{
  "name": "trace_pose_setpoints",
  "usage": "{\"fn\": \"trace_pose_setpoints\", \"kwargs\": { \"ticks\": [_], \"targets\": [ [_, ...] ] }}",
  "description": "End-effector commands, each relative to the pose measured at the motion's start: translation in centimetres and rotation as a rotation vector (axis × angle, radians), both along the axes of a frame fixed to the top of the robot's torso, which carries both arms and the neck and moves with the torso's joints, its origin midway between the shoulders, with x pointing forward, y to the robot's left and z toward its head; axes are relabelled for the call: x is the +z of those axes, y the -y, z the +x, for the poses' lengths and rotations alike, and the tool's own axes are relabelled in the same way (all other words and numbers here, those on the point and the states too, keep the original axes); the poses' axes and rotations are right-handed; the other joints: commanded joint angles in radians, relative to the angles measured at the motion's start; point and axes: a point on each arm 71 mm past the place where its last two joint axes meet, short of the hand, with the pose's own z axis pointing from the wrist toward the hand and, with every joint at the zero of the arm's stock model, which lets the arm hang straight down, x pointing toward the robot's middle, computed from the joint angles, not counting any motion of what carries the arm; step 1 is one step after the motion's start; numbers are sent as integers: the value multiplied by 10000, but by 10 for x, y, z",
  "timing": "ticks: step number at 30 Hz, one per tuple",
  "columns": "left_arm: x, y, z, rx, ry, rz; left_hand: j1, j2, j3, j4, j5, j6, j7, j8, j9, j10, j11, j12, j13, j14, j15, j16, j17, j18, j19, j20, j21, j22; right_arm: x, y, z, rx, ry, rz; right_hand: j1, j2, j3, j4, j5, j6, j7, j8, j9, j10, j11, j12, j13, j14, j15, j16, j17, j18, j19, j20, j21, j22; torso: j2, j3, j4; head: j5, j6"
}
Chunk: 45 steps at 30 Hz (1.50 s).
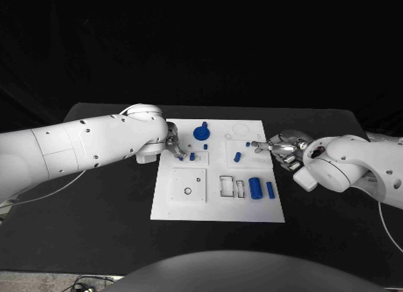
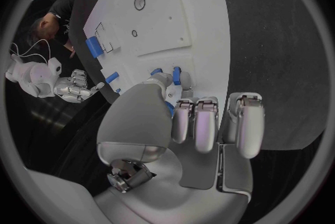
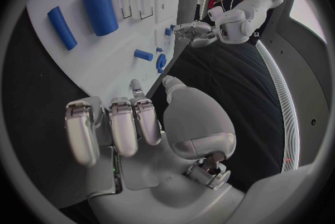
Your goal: Assemble the parts on the task board
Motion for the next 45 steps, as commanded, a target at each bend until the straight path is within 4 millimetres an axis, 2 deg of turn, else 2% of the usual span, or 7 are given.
{"fn": "trace_pose_setpoints", "kwargs": {
  "ticks": [1, 8, 11, 14, 19, 35, 45],
  "targets": [
    [-2, -7, -2, 723, -281, 841, -85, 23, 36, -3, -32, -48, -11, -49, -9, 1023, 62, 25, 2635, 1039, -35, 25, 2635, -74, 1071, -77, 24, 2634, 0, -1, 0, 108, 45, -29, 102, -14, -53, 6, 70, -79, 8, 23, 1, 1075, 69, 40, 2635, 1042, 85, 41, 2628, -68, 1029, 69, 45, 2628, 4, -1, 6, -4, 1],
    [-3, -8, -2, 727, -301, 856, -144, -8, 11, -3, -53, -65, 5, -56, -18, 1023, 75, 25, 2635, 1039, -26, 25, 2635, -74, 1071, -78, 24, 2634, 0, -1, 0, 111, 42, -28, 102, -14, -53, 6, 70, -79, 8, 23, 1, 1075, 69, 40, 2635, 1042, 85, 41, 2628, -68, 1029, 69, 45, 2628, 2, -1, 2, -5, 1],
    [-3, -7, -2, 705, -314, 849, -491, -71, -131, 2, -111, -64, 36, -68, -55, 1023, 106, 25, 2635, 1039, 3, 25, 2635, -74, 1071, -70, 24, 2634, 0, -1, 0, 113, 43, -27, 105, -12, -57, 7, 69, -80, 8, 26, 1, 1075, 69, 40, 2635, 1042, 86, 41, 2628, -68, 1029, 70, 45, 2628, -1, 2, -1, -4, 1],
    [-3, -7, -2, 686, -313, 811, -1217, -58, -444, 2, -1073, -41, 85, -92, -110, 1023, 157, 25, 2635, 1039, 37, 25, 2635, -74, 1071, -53, 24, 2634, 0, -1, 0, 108, 47, -27, 105, -11, -57, 8, 69, -80, 8, 27, 1, 1075, 69, 40, 2635, 1042, 86, 41, 2628, -68, 1029, 70, 45, 2628, -1, -2, 0, -13, 1],
    [-4, -7, -2, 679, -332, 763, -1665, -81, -700, 7, -1534, -63, 107, -111, -150, 1023, 173, 25, 2635, 1039, 59, 25, 2635, -74, 1071, -31, 24, 2634, 0, -1, 0, 106, 51, -26, 105, -11, -57, 8, 69, -80, 8, 27, 1, 1075, 69, 40, 2635, 1042, 86, 41, 2628, -68, 1029, 70, 45, 2628, -2, -2, -2, -21, 1],
    [-4, -9, -2, 742, -255, 640, -1745, -59, -751, 10, -1600, -87, 115, -131, -171, 1023, 178, 25, 2635, 1039, 65, 25, 2635, -74, 1071, -24, 24, 2634, -1, -1, 0, 106, 45, -29, 105, -11, -57, 8, 69, -80, 8, 27, 1, 1075, 69, 40, 2635, 1042, 86, 41, 2628, -68, 1029, 70, 45, 2628, -4, -1, 1, -37, 1],
    [-1, -13, -1, 901, 215, 62, -2194, -106, -1058, 14, -1629, 27, 97, -93, -207, 1023, 160, 25, 2635, 1039, 83, 25, 2635, -74, 1071, 8, 24, 2634, -2, 0, 0, 95, 35, -39, 116, -1, -63, 9, 70, -81, 11, 35, 2, 1075, 71, 40, 2635, 1042, 89, 41, 2628, -68, 1029, 73, 45, 2628, -2, -5, 0, -50, 1]
  ]
}}
